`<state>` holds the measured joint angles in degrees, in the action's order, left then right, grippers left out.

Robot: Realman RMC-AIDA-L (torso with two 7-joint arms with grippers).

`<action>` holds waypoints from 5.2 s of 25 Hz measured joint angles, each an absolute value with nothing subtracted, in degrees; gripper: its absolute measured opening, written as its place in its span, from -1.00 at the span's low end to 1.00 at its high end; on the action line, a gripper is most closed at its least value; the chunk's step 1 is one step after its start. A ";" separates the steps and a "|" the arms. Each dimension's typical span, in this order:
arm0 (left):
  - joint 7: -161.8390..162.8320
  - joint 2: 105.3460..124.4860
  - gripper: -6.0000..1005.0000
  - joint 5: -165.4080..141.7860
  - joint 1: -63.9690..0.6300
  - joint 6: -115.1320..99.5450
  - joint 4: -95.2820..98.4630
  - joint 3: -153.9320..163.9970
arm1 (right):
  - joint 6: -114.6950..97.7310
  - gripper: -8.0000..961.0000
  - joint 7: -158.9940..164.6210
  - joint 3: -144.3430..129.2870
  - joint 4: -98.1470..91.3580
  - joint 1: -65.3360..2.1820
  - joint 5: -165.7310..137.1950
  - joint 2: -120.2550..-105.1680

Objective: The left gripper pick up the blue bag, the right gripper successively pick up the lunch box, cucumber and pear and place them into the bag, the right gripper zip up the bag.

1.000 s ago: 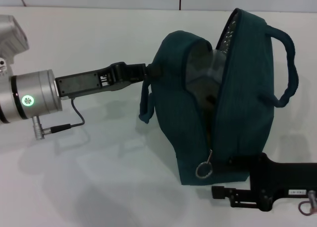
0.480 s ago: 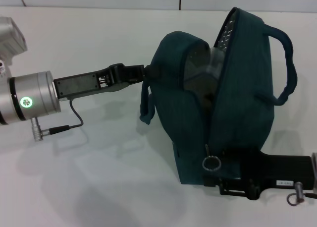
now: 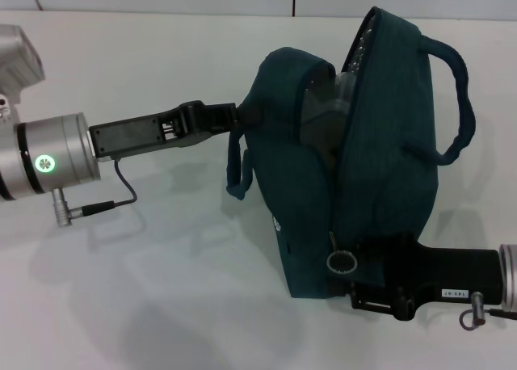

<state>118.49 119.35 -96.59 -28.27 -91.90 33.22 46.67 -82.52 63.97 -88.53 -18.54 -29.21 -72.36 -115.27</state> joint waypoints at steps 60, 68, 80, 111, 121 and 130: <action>118.30 119.30 -0.86 -96.46 -28.47 -91.90 33.24 46.58 | -80.93 -0.95 66.48 -87.44 -18.45 -28.36 -75.28 -114.82; 117.75 119.27 -0.86 -96.37 -28.48 -91.78 33.23 46.58 | -87.74 -0.97 66.49 -83.50 -18.55 -26.53 -74.81 -113.31; 116.57 119.26 -0.86 -96.32 -28.48 -92.08 33.22 46.93 | -90.48 -0.97 66.28 -80.38 -18.80 -25.47 -74.76 -112.43; 69.22 119.35 0.12 -89.17 -18.83 -99.07 22.01 46.69 | -98.08 -0.97 66.14 -74.47 -26.51 -28.64 -74.79 -114.86; 60.00 119.53 0.11 -89.55 -18.57 -99.31 14.58 47.50 | -98.70 -0.97 66.12 -72.94 -26.58 -30.78 -68.93 -115.89; 57.36 119.86 0.11 -89.59 -20.55 -96.09 11.18 48.00 | -97.26 -0.97 67.89 -78.54 -25.83 -33.25 -67.99 -116.06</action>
